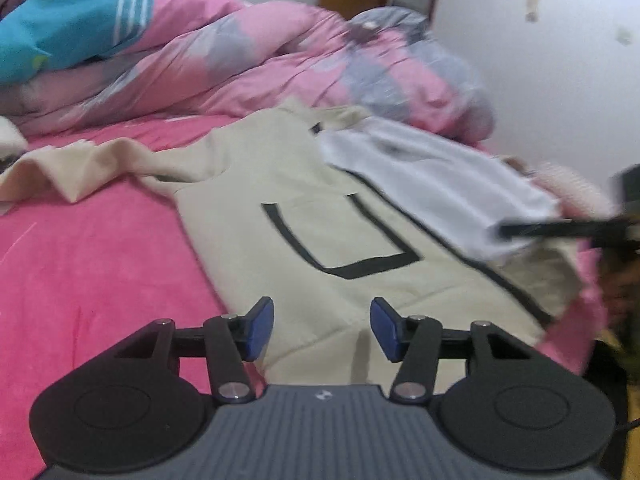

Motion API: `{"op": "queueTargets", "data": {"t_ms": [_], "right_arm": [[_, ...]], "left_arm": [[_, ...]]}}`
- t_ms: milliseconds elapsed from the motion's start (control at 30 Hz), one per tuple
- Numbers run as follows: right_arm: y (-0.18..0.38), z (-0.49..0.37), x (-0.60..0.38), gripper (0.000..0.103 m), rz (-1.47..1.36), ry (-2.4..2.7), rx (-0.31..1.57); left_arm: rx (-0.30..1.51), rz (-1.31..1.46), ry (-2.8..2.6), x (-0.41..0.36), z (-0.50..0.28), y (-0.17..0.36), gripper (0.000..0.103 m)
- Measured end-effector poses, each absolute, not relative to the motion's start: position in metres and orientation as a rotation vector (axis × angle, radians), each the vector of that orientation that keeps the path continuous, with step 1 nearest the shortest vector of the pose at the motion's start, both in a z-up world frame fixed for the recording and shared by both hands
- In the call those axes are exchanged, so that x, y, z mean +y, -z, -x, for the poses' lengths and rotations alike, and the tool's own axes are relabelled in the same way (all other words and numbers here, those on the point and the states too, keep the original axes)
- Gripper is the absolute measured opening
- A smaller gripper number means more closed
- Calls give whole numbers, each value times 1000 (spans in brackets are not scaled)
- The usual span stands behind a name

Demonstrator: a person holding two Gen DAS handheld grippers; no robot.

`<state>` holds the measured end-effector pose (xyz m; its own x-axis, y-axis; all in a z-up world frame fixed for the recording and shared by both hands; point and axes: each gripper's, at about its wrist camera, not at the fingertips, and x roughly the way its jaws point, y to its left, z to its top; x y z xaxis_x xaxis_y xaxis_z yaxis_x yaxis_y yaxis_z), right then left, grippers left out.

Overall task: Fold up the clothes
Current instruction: 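Move both open tools back over the flattened beige hoodie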

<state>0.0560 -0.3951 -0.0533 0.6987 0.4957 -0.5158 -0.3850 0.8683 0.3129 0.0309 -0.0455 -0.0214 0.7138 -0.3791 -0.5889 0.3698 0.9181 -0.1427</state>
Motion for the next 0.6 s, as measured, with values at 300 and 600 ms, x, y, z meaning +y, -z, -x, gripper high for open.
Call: {"op": "queueTargets", "data": {"t_ms": [300,600], "right_arm": [[49,14,-490,26,-643,-317,573],[79,61,-517,43,-789,-4,605]], "left_arm": [[672,-80,265,-71,-38,39,56],[658,-75,219,-77,-37,45,58]]}}
